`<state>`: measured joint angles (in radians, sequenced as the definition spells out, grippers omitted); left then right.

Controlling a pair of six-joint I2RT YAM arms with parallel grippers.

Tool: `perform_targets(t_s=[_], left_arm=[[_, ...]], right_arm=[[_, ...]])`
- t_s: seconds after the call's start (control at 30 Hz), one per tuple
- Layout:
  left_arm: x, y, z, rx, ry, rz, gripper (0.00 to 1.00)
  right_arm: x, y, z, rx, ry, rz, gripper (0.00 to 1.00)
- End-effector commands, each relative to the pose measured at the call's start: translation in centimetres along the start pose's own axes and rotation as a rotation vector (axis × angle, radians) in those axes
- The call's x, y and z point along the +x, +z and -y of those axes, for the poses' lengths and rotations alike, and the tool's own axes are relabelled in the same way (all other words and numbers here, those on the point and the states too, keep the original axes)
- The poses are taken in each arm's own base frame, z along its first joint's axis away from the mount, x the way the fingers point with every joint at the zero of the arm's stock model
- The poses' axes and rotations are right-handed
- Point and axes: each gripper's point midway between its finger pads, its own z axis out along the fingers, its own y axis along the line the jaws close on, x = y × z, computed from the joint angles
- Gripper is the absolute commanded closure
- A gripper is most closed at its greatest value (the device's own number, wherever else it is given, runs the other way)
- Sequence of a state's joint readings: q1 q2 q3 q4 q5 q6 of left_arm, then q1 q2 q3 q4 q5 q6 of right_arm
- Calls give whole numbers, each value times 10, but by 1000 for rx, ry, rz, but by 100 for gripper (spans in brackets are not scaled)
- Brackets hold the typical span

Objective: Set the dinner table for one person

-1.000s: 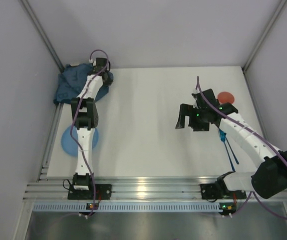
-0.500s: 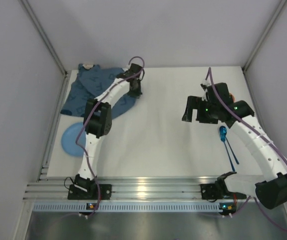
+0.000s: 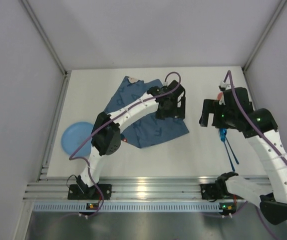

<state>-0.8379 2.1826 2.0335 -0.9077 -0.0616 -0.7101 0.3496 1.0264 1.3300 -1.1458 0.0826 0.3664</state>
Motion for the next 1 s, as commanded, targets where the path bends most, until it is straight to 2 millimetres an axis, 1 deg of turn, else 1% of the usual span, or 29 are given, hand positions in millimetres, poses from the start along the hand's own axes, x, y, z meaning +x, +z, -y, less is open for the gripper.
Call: perform_targets(t_s=[0.0, 0.03, 0.07, 0.13, 0.17, 0.2, 0.23, 0.27, 0.3, 0.33, 0.37, 0.4, 0.43, 0.47, 0.5, 0.53, 0.57, 0.6, 0.63, 0.67, 0.7, 0.73, 0.77, 0.8, 0.83, 0.87, 0.9, 0.93, 0.97], left_arm=[[-37, -66, 19, 82, -102, 127, 1], [-41, -71, 15, 77, -106, 153, 1], [-61, -98, 15, 116, -122, 234, 2], [-68, -111, -2, 108, -148, 265, 2], [-83, -129, -22, 96, -183, 312, 2], [-88, -137, -35, 81, -197, 334, 2], [-86, -131, -58, 34, -208, 326, 2], [-97, -134, -93, -22, -240, 350, 2], [-103, -145, -113, -45, -261, 381, 2], [-97, -135, -139, -88, -279, 354, 2], [-99, -133, -160, -120, -280, 353, 2], [-106, -132, -194, -164, -320, 358, 2], [-103, -124, -214, -200, -327, 334, 2], [-106, -120, -243, -245, -336, 324, 2], [-106, -115, -256, -262, -335, 312, 2], [-105, -99, -270, -280, -337, 280, 2], [-107, -95, -291, -304, -339, 269, 2], [-110, -86, -302, -314, -339, 263, 2], [-110, -70, -314, -322, -347, 234, 2], [-112, -64, -333, -339, -366, 223, 2], [-114, -57, -342, -341, -380, 216, 2], [-122, -53, -348, -328, -394, 225, 3], [-118, -33, -360, -302, -414, 178, 3], [-121, -27, -362, -283, -419, 167, 4], [-133, -24, -365, -277, -417, 181, 5], [-125, -7, -374, -293, -416, 129, 5], [-137, -5, -370, -259, -404, 141, 5], [-138, 0, -370, -253, -398, 131, 5], [-138, 6, -368, -229, -386, 115, 6]], right_arm=[[7, -6, 14, 59, 0, -10, 0], [7, -3, 12, 51, 3, -21, 0], [6, 0, 8, 34, 5, -22, 0], [9, 12, -8, -38, 4, -74, 0], [8, 17, -23, -113, 9, -93, 0], [7, 23, -30, -146, 7, -110, 0], [6, 36, -38, -171, 13, -147, 1], [-2, 43, -49, -219, 5, -135, 0], [-4, 47, -63, -285, 6, -157, 0], [-9, 67, -71, -301, 9, -184, 0], [-14, 76, -76, -317, 11, -196, 0], [-28, 79, -86, -348, 9, -186, 0], [-29, 103, -89, -334, 13, -237, 0], [-52, 106, -97, -352, 3, -198, 0], [-59, 117, -99, -350, 1, -204, 0], [-58, 146, -99, -332, 7, -256, 0], [-83, 150, -103, -348, 13, -214, 0], [-89, 161, -106, -366, 24, -229, 0], [-85, 190, -104, -354, 47, -280, 0], [-106, 196, -105, -362, 75, -246, 0], [-112, 207, -103, -354, 90, -246, 0], [-107, 232, -99, -334, 123, -284, 0], [-123, 237, -97, -336, 133, -251, 0], [-125, 247, -95, -325, 147, -253, 0], [-119, 266, -90, -308, 167, -280, 0], [-127, 271, -88, -309, 173, -264, 0], [-127, 279, -85, -297, 181, -266, 0], [-121, 293, -81, -288, 193, -284, 0], [-120, 300, -79, -286, 201, -285, 0]])
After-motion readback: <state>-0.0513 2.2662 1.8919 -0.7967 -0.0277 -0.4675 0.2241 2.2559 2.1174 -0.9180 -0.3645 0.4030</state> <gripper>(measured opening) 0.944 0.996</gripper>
